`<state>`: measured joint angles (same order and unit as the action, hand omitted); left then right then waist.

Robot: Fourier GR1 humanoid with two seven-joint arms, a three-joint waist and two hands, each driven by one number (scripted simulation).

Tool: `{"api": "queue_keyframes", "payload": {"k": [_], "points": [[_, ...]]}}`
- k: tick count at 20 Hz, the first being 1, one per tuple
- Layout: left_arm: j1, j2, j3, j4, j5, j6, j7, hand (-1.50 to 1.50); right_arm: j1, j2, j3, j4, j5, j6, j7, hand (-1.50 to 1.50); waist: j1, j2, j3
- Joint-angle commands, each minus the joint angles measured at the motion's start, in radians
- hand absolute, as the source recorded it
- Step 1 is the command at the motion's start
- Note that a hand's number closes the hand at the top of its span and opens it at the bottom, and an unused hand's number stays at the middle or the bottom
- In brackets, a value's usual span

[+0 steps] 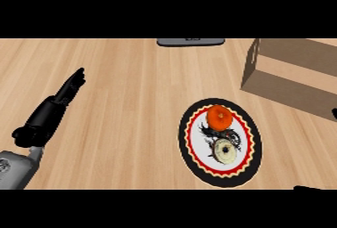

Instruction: Pick the cupcake from the plate and place it in the cardboard box

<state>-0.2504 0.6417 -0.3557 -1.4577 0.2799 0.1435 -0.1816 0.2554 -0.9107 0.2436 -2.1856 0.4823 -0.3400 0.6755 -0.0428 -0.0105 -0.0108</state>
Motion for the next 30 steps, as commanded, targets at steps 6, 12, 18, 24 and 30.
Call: {"api": "queue_keyframes", "payload": {"k": [6, 12, 18, 24, 30], "points": [[-0.016, -0.032, -0.031, -0.038, -0.031, -0.006, 0.011, 0.0, -0.131, -0.05, 0.206, -0.24, 0.045, 0.372, 0.552, -1.5, 0.084, 0.015, 0.002], [-0.083, -0.016, -0.014, -0.022, -0.021, -0.061, 0.037, 0.0, -0.311, 0.058, 0.304, -0.136, -0.003, 0.499, 0.723, -1.5, 0.099, 0.02, 0.003], [-0.068, -0.073, -0.043, -0.042, -0.044, -0.016, 0.066, 0.0, -0.395, 0.182, 0.343, -0.054, -0.021, 0.529, 0.81, -1.5, 0.098, 0.015, 0.003], [-0.094, -0.061, -0.004, -0.004, -0.037, -0.025, 0.082, 0.0, -0.45, 0.325, 0.406, 0.101, 0.048, 0.552, 0.812, -1.5, 0.074, 0.012, 0.003], [-0.045, -0.067, -0.013, -0.017, -0.052, -0.034, 0.041, 0.0, -0.531, 0.443, 0.406, 0.239, 0.14, 0.598, 0.812, -1.5, 0.072, 0.009, 0.004]]}}
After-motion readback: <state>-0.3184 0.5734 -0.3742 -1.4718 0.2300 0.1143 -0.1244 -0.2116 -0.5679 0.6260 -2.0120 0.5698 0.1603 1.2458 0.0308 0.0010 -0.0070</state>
